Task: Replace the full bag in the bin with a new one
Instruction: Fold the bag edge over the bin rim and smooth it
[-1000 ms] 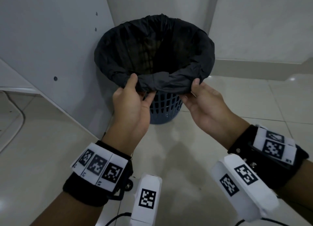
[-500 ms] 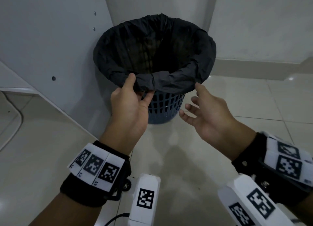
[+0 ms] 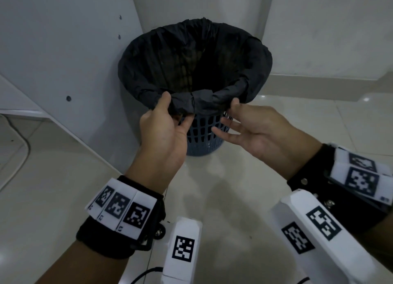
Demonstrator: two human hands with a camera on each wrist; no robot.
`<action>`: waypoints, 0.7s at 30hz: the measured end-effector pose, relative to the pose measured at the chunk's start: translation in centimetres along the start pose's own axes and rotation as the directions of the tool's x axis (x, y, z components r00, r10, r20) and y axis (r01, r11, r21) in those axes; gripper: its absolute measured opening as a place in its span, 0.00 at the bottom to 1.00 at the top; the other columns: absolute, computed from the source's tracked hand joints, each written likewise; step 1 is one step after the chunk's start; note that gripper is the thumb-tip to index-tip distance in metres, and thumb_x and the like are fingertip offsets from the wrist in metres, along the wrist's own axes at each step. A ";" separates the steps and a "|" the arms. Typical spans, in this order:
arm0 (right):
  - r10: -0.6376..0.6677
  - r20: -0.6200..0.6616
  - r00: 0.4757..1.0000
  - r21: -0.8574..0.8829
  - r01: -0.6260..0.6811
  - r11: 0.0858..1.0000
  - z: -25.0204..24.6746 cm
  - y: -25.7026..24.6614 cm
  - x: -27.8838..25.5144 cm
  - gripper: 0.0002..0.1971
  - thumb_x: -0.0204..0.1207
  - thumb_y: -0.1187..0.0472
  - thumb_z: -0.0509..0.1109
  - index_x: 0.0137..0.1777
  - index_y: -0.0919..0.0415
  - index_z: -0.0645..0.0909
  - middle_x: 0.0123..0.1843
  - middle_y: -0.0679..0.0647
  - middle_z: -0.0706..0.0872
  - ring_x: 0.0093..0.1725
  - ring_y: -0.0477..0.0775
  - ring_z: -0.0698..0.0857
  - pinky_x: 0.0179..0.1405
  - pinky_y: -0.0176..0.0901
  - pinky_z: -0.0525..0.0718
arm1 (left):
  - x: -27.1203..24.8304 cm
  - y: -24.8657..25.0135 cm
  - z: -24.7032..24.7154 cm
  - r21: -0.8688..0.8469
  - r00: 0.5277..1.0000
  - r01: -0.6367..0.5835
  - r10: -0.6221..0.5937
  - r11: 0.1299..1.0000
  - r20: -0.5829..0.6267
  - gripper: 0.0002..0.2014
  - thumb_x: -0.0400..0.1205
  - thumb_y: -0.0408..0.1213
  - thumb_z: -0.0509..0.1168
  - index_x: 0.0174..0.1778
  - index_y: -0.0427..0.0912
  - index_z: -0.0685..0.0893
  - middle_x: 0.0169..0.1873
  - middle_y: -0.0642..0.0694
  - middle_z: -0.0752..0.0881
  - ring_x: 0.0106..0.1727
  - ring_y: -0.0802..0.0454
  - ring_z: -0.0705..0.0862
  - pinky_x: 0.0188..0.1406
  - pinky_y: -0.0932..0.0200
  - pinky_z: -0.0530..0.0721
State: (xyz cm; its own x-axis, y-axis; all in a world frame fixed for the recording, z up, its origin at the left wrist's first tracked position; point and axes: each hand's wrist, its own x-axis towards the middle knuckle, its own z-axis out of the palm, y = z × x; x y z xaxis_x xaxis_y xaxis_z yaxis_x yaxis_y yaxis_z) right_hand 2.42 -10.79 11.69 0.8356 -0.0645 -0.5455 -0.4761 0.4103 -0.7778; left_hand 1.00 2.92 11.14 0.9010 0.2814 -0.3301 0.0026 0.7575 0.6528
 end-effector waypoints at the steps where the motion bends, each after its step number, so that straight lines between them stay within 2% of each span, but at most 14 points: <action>1: 0.001 0.000 1.000 -0.009 -0.001 1.000 0.0 0.0 0.1 0.07 0.85 0.64 0.67 0.59 0.64 0.83 0.64 0.59 0.86 0.53 0.53 0.85 0.35 0.51 0.93 | 0.0 0.0 0.0 -0.001 1.000 -0.001 0.001 1.000 0.001 0.15 0.88 0.31 0.64 0.70 0.33 0.78 0.62 0.36 0.86 0.60 0.42 0.87 0.62 0.37 0.87; 4: 0.007 -0.005 1.000 -0.037 -0.007 0.999 0.1 0.1 0.5 0.05 0.83 0.66 0.69 0.56 0.63 0.84 0.59 0.57 0.87 0.52 0.52 0.85 0.34 0.48 0.92 | 0.1 0.0 0.0 -0.002 1.000 -0.001 0.001 1.000 0.005 0.13 0.88 0.31 0.64 0.68 0.33 0.79 0.60 0.36 0.86 0.59 0.43 0.87 0.62 0.37 0.87; 7: 0.011 0.000 1.000 -0.053 -0.011 0.999 0.2 0.2 1.1 0.08 0.80 0.64 0.74 0.57 0.61 0.85 0.57 0.55 0.87 0.54 0.52 0.85 0.31 0.45 0.89 | 0.1 0.0 0.0 -0.003 1.000 -0.003 0.003 1.000 0.002 0.13 0.88 0.31 0.64 0.68 0.33 0.79 0.61 0.36 0.86 0.60 0.42 0.87 0.62 0.37 0.86; 10: 0.012 -0.009 1.000 -0.067 -0.012 0.998 0.5 0.1 1.7 0.08 0.78 0.65 0.75 0.56 0.60 0.84 0.55 0.55 0.87 0.52 0.52 0.85 0.31 0.44 0.88 | 0.2 0.0 0.0 -0.007 1.000 -0.002 0.002 1.000 0.003 0.11 0.88 0.31 0.64 0.66 0.34 0.80 0.60 0.37 0.87 0.60 0.43 0.87 0.61 0.38 0.87; 14: -0.004 0.028 1.000 -0.034 0.005 0.999 1.0 0.1 2.3 0.04 0.81 0.69 0.70 0.49 0.60 0.83 0.44 0.53 0.84 0.40 0.48 0.80 0.32 0.42 0.90 | 0.4 0.1 0.0 -0.011 1.000 0.004 -0.004 1.000 -0.008 0.04 0.88 0.31 0.64 0.56 0.36 0.82 0.55 0.38 0.87 0.56 0.43 0.87 0.59 0.39 0.88; 16: -0.017 0.082 0.996 0.049 0.013 0.999 0.7 0.3 2.6 0.06 0.83 0.71 0.66 0.53 0.62 0.82 0.42 0.53 0.82 0.37 0.46 0.77 0.35 0.38 0.90 | 0.4 0.2 0.0 -0.013 1.000 0.011 -0.011 1.000 -0.010 0.03 0.88 0.31 0.64 0.55 0.36 0.82 0.54 0.38 0.86 0.57 0.43 0.87 0.59 0.39 0.88; 18: -0.037 0.142 0.989 0.145 0.016 0.989 0.0 0.8 2.7 0.08 0.85 0.72 0.61 0.57 0.64 0.80 0.42 0.53 0.82 0.37 0.46 0.79 0.41 0.37 0.90 | 0.5 0.4 0.1 -0.014 1.000 0.018 -0.018 1.000 -0.005 0.04 0.88 0.31 0.64 0.55 0.37 0.82 0.55 0.37 0.86 0.58 0.42 0.87 0.59 0.39 0.88; 21: -0.090 0.211 0.973 0.252 0.034 0.967 -0.7 1.4 2.7 0.09 0.87 0.72 0.59 0.56 0.65 0.80 0.44 0.54 0.87 0.40 0.46 0.86 0.47 0.38 0.91 | 0.5 0.4 0.0 -0.005 1.000 0.013 -0.013 1.000 -0.010 0.04 0.88 0.31 0.64 0.56 0.38 0.81 0.57 0.37 0.86 0.60 0.42 0.87 0.61 0.37 0.87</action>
State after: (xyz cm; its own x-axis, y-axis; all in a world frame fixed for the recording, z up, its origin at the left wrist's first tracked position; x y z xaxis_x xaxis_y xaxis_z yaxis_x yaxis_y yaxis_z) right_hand 3.78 -11.06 8.96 0.9139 0.0926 -0.3953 -0.3626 0.6240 -0.6922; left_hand 1.49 3.32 11.23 0.8965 0.2773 -0.3456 0.0124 0.7639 0.6453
